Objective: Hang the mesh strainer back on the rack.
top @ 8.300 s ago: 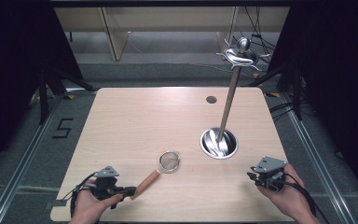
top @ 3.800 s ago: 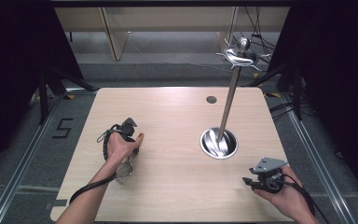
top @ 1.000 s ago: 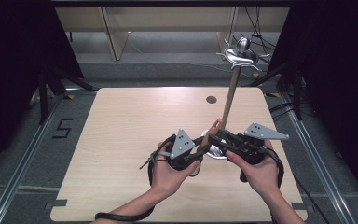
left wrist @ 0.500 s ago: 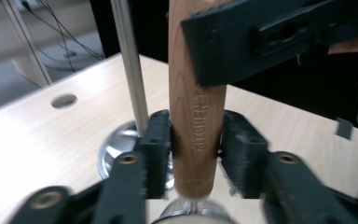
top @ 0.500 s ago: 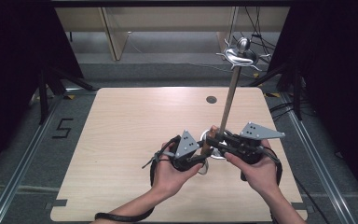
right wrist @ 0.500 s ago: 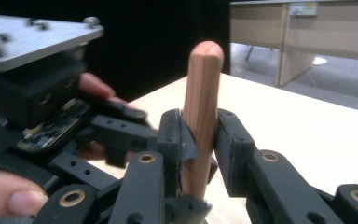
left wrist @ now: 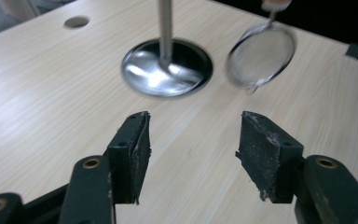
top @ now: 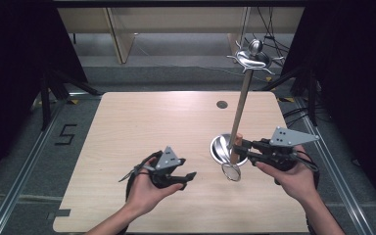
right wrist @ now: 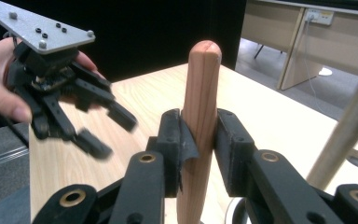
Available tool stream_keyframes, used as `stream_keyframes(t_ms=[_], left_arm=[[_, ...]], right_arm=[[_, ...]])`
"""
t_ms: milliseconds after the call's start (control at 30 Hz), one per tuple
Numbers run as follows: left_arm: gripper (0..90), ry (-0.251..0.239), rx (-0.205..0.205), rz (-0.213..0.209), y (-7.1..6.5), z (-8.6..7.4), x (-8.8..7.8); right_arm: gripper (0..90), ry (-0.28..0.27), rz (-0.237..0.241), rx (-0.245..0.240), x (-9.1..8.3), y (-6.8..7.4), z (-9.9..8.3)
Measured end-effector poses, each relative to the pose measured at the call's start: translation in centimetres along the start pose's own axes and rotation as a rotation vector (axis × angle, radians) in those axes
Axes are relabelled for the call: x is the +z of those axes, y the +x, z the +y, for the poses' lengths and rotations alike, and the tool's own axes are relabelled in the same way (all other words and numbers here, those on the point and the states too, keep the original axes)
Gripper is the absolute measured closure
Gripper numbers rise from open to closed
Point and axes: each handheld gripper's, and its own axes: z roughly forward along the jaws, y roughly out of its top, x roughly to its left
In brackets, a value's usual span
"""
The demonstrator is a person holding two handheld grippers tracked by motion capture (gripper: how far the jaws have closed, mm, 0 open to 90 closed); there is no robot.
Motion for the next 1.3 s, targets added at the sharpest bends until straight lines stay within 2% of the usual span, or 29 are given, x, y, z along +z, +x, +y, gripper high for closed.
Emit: stream_keyframes(t_ms=[67, 133, 167, 200, 233, 267, 300, 333, 367, 400, 500, 533, 567, 600, 633, 667, 700, 733, 767, 800, 867, 900, 933, 1000, 1067, 1133, 1167, 1233, 1300], left_arm=[[42.4, 0.011, -0.001, 0.025, 1.0, -1.1, -1.1], [42.4, 0.027, -0.022, 0.057, 1.9, -2.2, -2.2], [42.3, 0.029, -0.051, 0.076, 2.3, -2.8, -2.8], [42.4, 0.029, -0.051, 0.087, 2.7, -3.4, -3.3], [42.4, 0.028, -0.069, 0.098, 3.0, -3.9, -3.7], [42.4, 0.014, -0.101, 0.108, 3.4, -4.8, -4.2], [42.4, 0.019, -0.112, 0.117, 3.7, -5.3, -4.5], [42.4, 0.025, -0.141, 0.133, 4.0, -6.0, -5.0], [42.3, 0.026, -0.151, 0.139, 4.2, -6.5, -5.4], [42.1, 0.032, -0.164, 0.145, 4.4, -6.9, -5.8], [41.9, 0.031, -0.190, 0.162, 4.8, -7.8, -6.5], [41.9, 0.019, -0.211, 0.165, 4.8, -8.1, -6.5], [41.7, 0.047, -0.187, 0.162, 5.1, -8.2, -6.7], [41.7, 0.021, -0.212, 0.163, 5.0, -8.2, -6.5], [41.5, 0.017, -0.216, 0.162, 5.0, -8.2, -6.5], [41.5, 0.013, -0.224, 0.163, 4.9, -8.1, -6.4], [41.4, 0.020, -0.216, 0.156, 4.9, -8.0, -6.4], [41.4, 0.010, -0.219, 0.154, 4.8, -8.0, -6.2], [41.3, 0.011, -0.212, 0.155, 4.8, -8.0, -6.2], [41.3, 0.033, -0.189, 0.151, 4.9, -7.9, -6.3], [41.2, 0.019, -0.209, 0.159, 4.8, -7.9, -6.2], [41.2, 0.019, -0.209, 0.159, 4.8, -7.9, -6.2], [41.1, 0.028, -0.192, 0.152, 4.9, -7.9, -6.3], [41.0, 0.007, -0.221, 0.158, 4.8, -8.0, -6.2], [41.0, 0.004, -0.221, 0.160, 4.8, -8.0, -6.1], [40.9, 0.005, -0.227, 0.155, 4.8, -8.1, -6.1], [40.9, 0.008, -0.224, 0.154, 4.8, -8.1, -6.1], [40.8, 0.006, -0.223, 0.153, 4.8, -8.1, -6.0], [40.7, 0.009, -0.219, 0.153, 4.8, -8.0, -6.1]], right_arm=[[73.9, 0.003, -0.004, 0.006, -0.4, -0.3, -0.2], [73.9, 0.012, 0.000, 0.006, -0.9, -0.7, -0.3], [73.9, 0.006, -0.012, 0.010, -1.1, -0.7, -0.4], [73.9, 0.008, -0.015, -0.014, -1.3, -1.1, -0.4], [73.9, -0.002, -0.015, 0.011, -1.3, -1.1, -0.5], [73.9, -0.001, -0.013, 0.016, -1.4, -1.1, -0.5], [73.9, 0.002, -0.011, 0.007, -1.6, -1.4, -0.5], [73.9, -0.009, -0.004, 0.008, -1.6, -1.6, -0.5], [73.9, -0.002, -0.015, 0.018, -1.8, -1.6, -0.4], [73.9, -0.019, -0.024, 0.016, -1.8, -1.7, -0.3], [73.9, -0.012, -0.011, 0.005, -2.4, -2.2, 0.3], [73.9, -0.019, -0.010, 0.003, -2.5, -2.3, 0.5], [73.9, -0.033, -0.019, -0.009, -2.7, -2.6, 0.8], [73.9, -0.041, -0.023, -0.001, -2.8, -2.7, 1.1], [73.9, -0.053, -0.030, -0.021, -3.0, -3.1, 1.5], [73.9, -0.056, -0.030, -0.008, -3.0, -3.1, 1.7], [73.9, -0.059, -0.039, -0.027, -3.1, -3.3, 2.1], [74.0, -0.065, -0.038, -0.005, -3.1, -3.2, 2.3], [74.0, -0.060, -0.036, -0.015, -3.2, -3.3, 2.6], [74.0, -0.065, -0.030, -0.007, -3.2, -3.3, 2.8], [74.0, -0.069, -0.025, -0.021, -3.1, -3.4, 3.3], [74.0, -0.067, -0.026, -0.031, -3.0, -3.5, 3.7], [74.0, -0.072, -0.015, -0.027, -2.8, -3.5, 4.0], [74.0, -0.068, -0.023, -0.022, -2.6, -3.5, 4.3], [74.0, -0.068, -0.011, -0.018, -2.4, -3.5, 4.6], [74.0, -0.075, -0.008, -0.040, -2.2, -3.7, 5.0], [74.0, -0.067, 0.004, -0.024, -2.0, -3.6, 5.2], [74.0, -0.065, 0.003, -0.047, -1.9, -3.7, 5.7], [74.0, -0.065, 0.020, -0.041, -1.7, -3.7, 6.2]])
